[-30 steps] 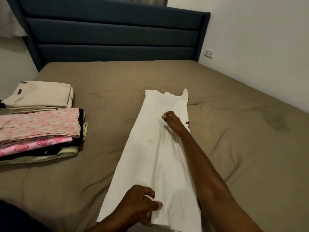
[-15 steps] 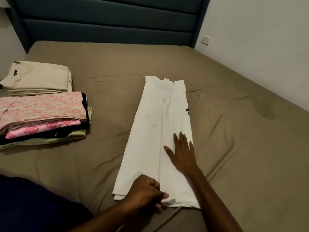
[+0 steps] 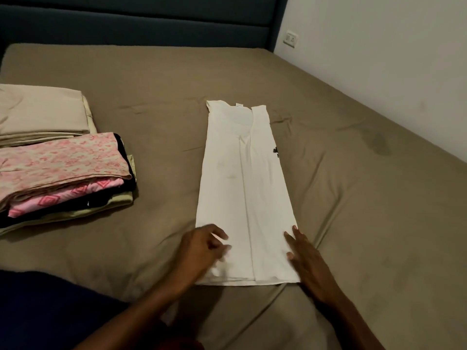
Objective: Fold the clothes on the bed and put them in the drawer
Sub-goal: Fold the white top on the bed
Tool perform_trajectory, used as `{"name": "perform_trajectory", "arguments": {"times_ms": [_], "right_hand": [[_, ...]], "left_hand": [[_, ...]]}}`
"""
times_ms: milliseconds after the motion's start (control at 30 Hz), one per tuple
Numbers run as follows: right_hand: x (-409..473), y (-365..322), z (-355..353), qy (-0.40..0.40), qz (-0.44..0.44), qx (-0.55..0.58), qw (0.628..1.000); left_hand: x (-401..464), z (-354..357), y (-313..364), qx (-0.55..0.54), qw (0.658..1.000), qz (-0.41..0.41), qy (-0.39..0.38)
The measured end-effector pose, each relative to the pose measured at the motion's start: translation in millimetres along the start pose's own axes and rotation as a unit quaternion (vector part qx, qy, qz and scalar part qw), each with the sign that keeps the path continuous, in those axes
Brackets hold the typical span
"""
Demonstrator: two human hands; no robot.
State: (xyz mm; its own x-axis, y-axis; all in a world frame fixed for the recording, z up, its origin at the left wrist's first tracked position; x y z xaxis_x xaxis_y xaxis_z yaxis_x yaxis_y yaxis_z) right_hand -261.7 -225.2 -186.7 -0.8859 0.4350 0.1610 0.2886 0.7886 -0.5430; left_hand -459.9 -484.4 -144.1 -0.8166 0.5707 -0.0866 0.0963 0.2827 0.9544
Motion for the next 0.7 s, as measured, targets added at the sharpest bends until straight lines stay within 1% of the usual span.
{"name": "perform_trajectory", "arguments": {"times_ms": [33, 67, 100, 133, 167, 200, 233, 267, 300, 400, 433, 467, 500, 533, 567, 600, 633, 667, 700], "right_hand": [[1.6, 5.8, -7.9, 0.038, -0.006, 0.021, 0.999], [6.8, 10.5, -15.4, 0.075, -0.011, 0.007, 0.997], [12.7, 20.5, -18.2, 0.1, -0.019, -0.028, 0.994], [20.4, 27.6, -20.7, 0.108, -0.027, -0.054, 0.992], [25.0, 34.5, -18.8, 0.101, -0.027, -0.056, 0.993], [28.7, 36.2, -18.5, 0.086, -0.014, -0.038, 0.995], [29.7, 37.0, -18.8, 0.063, 0.007, 0.002, 0.998], [30.1, 37.5, -20.0, 0.038, 0.025, 0.035, 0.998], [31.1, 36.6, -22.6, 0.015, 0.024, 0.064, 0.998], [34.3, 32.9, -23.4, -0.03, -0.04, 0.092, 0.994], [40.1, 31.2, -25.3, -0.04, -0.047, 0.12, 0.991], [44.7, 26.3, -28.9, -0.052, -0.042, 0.143, 0.987], [54.9, 23.2, -33.7, -0.069, -0.042, 0.165, 0.983], [62.5, 17.1, -40.4, -0.083, -0.048, 0.18, 0.979], [75.6, 7.7, -48.6, -0.098, -0.043, 0.205, 0.973], [95.2, -3.6, -54.5, -0.107, -0.021, 0.233, 0.966], [116.2, -15.1, -58.3, -0.103, 0.012, 0.266, 0.959], [141.5, -25.6, -59.4, -0.079, 0.051, 0.294, 0.951], [166.5, -31.8, -57.2, -0.043, 0.1, 0.325, 0.939]], "left_hand": [[8.2, -25.5, -8.1, 0.131, 0.983, 0.118, 0.053], [15.5, -48.9, -18.1, 0.253, 0.936, 0.229, 0.085], [20.6, -66.7, -30.0, 0.34, 0.889, 0.299, 0.071], [28.4, -77.8, -39.2, 0.397, 0.852, 0.339, 0.03], [32.6, -81.9, -46.4, 0.43, 0.828, 0.36, -0.025], [35.5, -79.2, -53.7, 0.443, 0.811, 0.375, -0.068], [35.5, -73.2, -58.4, 0.451, 0.797, 0.392, -0.095], [35.6, -65.6, -64.1, 0.452, 0.782, 0.415, -0.105], [35.3, -58.6, -67.3, 0.448, 0.772, 0.437, -0.109], [39.1, -50.4, -74.7, 0.415, 0.753, 0.499, -0.107], [42.8, -50.4, -74.5, 0.403, 0.745, 0.522, -0.101], [43.3, -50.6, -74.1, 0.385, 0.748, 0.532, -0.098], [46.0, -50.6, -71.3, 0.357, 0.767, 0.524, -0.099], [45.1, -51.8, -61.9, 0.316, 0.801, 0.499, -0.098], [49.4, -53.0, -51.1, 0.261, 0.847, 0.454, -0.091], [60.8, -55.7, -33.4, 0.195, 0.898, 0.388, -0.076], [78.3, -55.3, -13.0, 0.114, 0.941, 0.312, -0.058], [101.5, -54.0, 10.4, 0.038, 0.969, 0.242, -0.033], [125.0, -51.7, 28.6, -0.03, 0.986, 0.165, -0.016]]}}
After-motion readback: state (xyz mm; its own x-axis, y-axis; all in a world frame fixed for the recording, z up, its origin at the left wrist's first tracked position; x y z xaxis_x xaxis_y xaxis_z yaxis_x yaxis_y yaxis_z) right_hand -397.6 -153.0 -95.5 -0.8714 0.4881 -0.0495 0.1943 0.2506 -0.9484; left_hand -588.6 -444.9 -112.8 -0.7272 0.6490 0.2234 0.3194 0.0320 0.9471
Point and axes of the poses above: each hand's wrist, its own x-axis towards the middle knuckle, its own z-axis out of the palm, y = z × x, the point moved 1 cm from there along x, towards the middle knuckle, and after that the axes turned 5 degrees about y, right-handed, at the moved point
